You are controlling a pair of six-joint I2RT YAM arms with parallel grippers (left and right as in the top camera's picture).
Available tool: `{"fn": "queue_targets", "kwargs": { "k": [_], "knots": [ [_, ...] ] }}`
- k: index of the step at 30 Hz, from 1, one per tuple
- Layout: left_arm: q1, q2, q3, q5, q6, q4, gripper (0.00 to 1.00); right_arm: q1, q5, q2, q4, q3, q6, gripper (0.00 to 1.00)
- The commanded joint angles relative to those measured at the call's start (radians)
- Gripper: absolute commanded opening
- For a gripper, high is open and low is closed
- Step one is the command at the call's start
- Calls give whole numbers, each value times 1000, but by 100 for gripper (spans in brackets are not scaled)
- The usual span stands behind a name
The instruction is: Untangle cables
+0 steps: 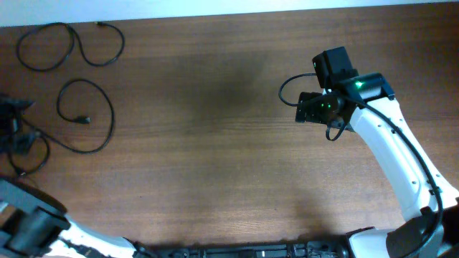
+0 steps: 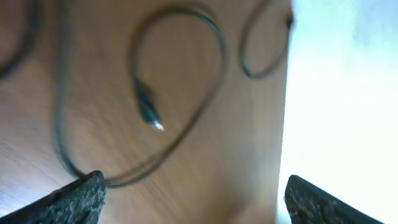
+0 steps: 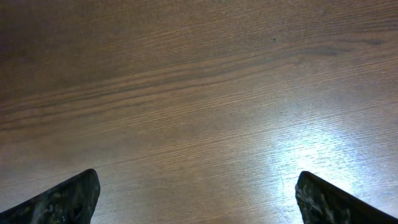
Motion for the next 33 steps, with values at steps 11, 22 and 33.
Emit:
{"fn": "queue_targets", "kwargs": {
  "k": [11,22,33],
  "knots": [
    [-639,-413,19,-294,357,-92,95,-2,14,3,0,0,1,98],
    [-1030,-500,19,-503,390,-97,99,-2,14,3,0,0,1,98],
    [-1022,-915,19,-742,387,-95,99,-2,14,3,0,0,1,98]
  ]
}}
